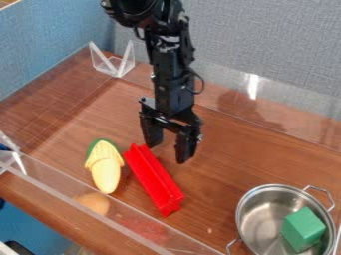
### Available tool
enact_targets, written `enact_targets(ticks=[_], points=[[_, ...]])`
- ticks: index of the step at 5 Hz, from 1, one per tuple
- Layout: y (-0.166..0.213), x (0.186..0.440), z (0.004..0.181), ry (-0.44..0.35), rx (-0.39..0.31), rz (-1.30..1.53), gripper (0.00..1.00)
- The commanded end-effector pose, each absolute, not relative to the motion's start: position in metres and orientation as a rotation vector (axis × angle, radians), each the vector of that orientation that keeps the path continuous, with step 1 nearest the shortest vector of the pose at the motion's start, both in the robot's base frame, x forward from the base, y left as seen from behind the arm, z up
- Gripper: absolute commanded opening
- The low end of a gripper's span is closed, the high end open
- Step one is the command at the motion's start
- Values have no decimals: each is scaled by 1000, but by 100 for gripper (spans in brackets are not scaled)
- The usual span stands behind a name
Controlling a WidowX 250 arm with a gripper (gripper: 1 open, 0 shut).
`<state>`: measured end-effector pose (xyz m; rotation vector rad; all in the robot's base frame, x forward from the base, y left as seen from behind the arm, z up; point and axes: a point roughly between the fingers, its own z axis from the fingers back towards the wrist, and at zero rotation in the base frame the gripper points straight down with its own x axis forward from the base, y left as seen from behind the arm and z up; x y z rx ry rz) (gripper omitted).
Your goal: Put the red object to the left side of the table
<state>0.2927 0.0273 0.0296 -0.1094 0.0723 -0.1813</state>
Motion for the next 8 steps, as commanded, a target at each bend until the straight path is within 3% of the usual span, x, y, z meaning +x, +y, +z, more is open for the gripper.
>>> enact_targets(ticks=[1,7,8], points=[[35,297,50,-5,-96,-145,100],[41,284,37,11,-100,-43,100],[41,284,36,18,-95,-45,0]])
